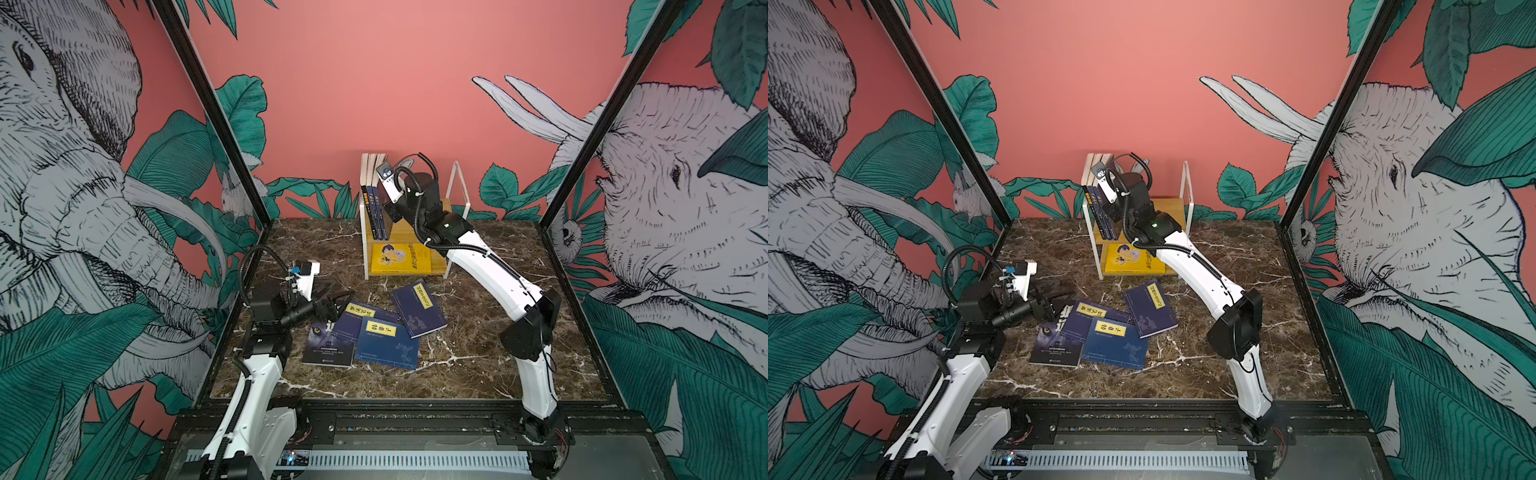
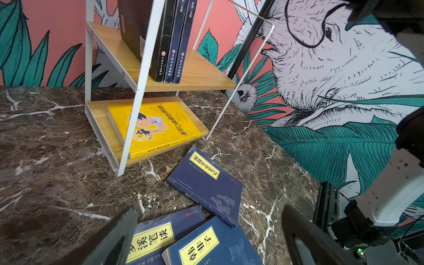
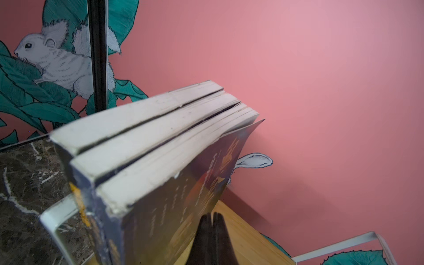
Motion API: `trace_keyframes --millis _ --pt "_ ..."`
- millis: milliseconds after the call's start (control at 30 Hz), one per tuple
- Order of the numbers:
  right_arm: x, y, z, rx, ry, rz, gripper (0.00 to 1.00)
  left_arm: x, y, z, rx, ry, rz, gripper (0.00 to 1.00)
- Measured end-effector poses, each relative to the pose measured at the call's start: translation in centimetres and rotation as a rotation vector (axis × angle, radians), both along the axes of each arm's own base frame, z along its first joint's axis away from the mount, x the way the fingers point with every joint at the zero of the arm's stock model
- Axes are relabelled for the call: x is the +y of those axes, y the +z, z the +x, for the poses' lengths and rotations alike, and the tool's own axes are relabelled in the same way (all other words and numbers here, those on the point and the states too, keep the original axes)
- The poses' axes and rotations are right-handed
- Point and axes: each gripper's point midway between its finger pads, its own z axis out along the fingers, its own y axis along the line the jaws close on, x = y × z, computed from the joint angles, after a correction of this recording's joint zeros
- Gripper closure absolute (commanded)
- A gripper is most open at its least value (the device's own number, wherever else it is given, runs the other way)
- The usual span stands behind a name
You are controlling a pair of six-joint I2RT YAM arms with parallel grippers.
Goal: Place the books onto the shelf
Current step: 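Lift the right gripper off the top of the upright books, then withdraw the right arm from the shelf back toward the table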
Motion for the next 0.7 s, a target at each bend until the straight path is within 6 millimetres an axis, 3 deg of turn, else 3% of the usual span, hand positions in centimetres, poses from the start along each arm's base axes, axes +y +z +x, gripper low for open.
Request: trace_keyframes --millis 300,533,700 --pt "-3.9 0.6 -3.1 -0.011 -0.045 0.008 1.0 0.0 -0.3 0.2 0.018 0.003 -0.006 0.0" --pt "-8.8 -0.6 -7.8 0.023 -0.09 0.079 0.72 0.3 -1.2 0.9 0.074 0.029 -0.019 0.01" --pt "-12.1 -3.1 -11.8 0.07 -0.103 0.173 0.61 0.5 -2.0 1.4 0.126 0.053 -0.019 0.0"
